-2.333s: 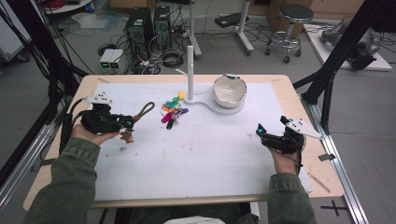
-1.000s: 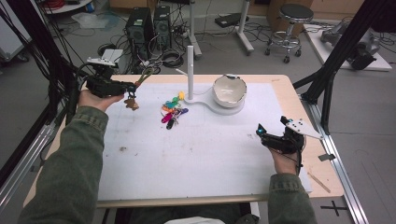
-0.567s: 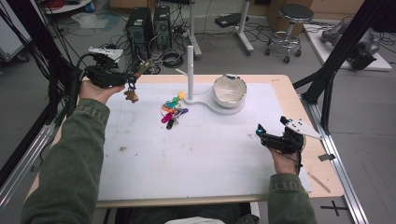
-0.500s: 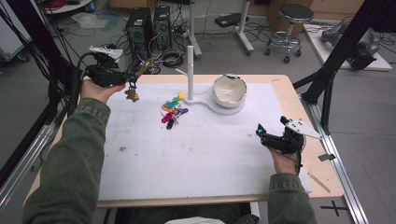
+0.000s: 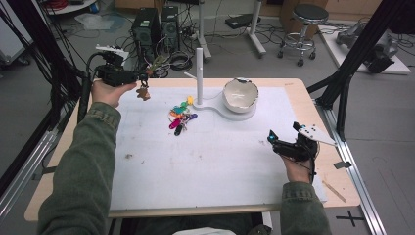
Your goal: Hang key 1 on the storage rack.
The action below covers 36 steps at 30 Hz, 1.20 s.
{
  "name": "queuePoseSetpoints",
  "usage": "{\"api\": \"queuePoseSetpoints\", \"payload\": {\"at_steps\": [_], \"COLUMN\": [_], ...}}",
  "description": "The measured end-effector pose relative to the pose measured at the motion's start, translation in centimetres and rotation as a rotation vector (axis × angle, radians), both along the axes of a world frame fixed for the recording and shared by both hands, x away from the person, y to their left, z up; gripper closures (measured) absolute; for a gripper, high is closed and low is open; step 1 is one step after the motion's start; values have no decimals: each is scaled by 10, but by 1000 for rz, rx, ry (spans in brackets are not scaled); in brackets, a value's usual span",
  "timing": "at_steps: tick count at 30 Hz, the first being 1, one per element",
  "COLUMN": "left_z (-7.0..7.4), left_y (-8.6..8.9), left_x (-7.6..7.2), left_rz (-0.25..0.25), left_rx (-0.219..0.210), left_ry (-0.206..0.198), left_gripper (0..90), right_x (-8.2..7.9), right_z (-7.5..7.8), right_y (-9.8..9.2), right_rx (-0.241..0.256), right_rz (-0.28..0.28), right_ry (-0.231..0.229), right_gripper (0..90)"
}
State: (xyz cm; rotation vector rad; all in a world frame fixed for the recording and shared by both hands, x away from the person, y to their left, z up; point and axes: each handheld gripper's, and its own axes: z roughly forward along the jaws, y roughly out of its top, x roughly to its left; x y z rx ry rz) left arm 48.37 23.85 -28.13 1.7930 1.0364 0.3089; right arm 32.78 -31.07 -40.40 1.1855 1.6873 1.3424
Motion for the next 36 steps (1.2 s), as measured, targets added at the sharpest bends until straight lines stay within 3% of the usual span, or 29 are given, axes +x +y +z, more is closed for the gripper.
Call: {"api": "queuePoseSetpoints", "payload": {"at_steps": [17, 22, 36], "left_z": [-25, -38, -52], "left_y": [-28, -32, -46], "left_x": [16, 21, 26], "left_rz": [-56, -63, -85], "left_rx": [-103, -172, -173], "left_ry": [20, 39, 70], "left_gripper": [736, 735, 735], "right_x": [-2, -2, -3], "right_z": [-1, -1, -1], "right_y": [-1, -1, -3], "right_rx": [6, 8, 19], "right_rz": [5, 5, 4], "right_ry": [4, 2, 7], "right_gripper": [30, 30, 30]}}
